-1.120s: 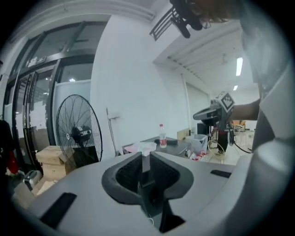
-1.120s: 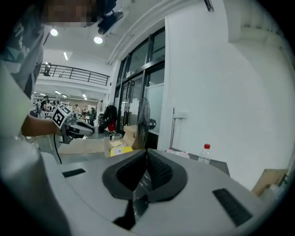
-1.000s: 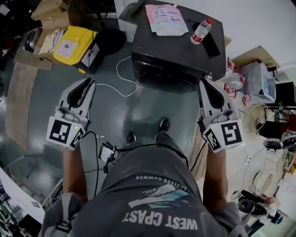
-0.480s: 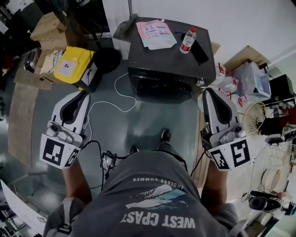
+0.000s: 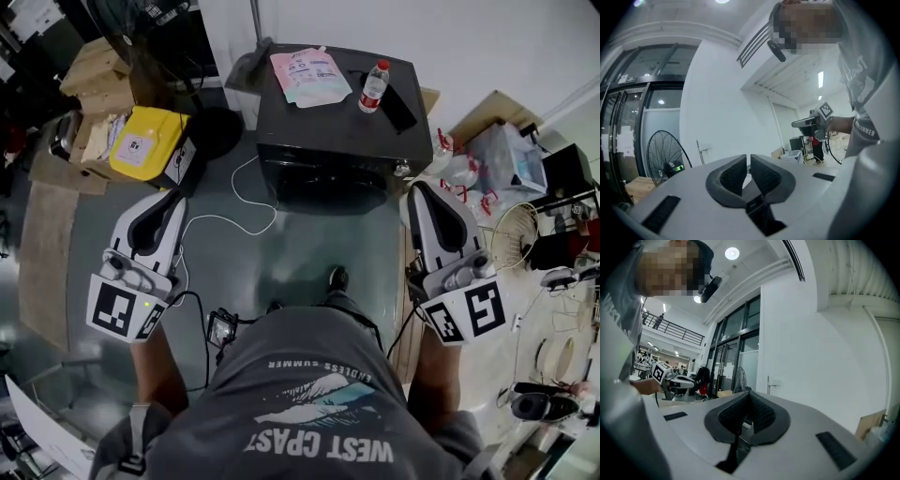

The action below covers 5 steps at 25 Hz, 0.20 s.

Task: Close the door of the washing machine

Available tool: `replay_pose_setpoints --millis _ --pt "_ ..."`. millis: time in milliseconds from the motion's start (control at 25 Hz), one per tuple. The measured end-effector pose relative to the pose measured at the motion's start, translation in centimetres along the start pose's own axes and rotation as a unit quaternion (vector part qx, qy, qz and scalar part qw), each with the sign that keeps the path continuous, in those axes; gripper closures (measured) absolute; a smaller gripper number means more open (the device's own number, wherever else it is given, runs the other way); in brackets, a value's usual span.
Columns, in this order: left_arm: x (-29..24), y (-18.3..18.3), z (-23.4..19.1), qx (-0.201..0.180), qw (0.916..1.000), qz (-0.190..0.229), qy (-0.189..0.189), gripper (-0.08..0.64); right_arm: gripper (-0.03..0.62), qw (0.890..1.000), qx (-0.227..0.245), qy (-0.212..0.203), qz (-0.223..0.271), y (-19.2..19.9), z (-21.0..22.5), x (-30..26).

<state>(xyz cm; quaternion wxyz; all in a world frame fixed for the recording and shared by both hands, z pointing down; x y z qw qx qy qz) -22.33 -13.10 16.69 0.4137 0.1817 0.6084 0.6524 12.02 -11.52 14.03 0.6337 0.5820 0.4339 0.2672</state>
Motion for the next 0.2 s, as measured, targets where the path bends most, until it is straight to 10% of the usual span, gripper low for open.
replay_pose_setpoints --millis 200 --pt "0.1 -7.2 -0.4 0.003 0.9999 -0.016 0.004 0.52 0.566 1.0 -0.015 -0.008 -0.009 -5.9 2.4 1.4"
Point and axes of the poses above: the fingertips, and each gripper's own axes: x backward along the fingers, z to its right, y out of its underside, the point moved 5 cm from there along x, backward along the fingers, and after that the axes turned 12 degrees about -z, right-handed, at the moved point
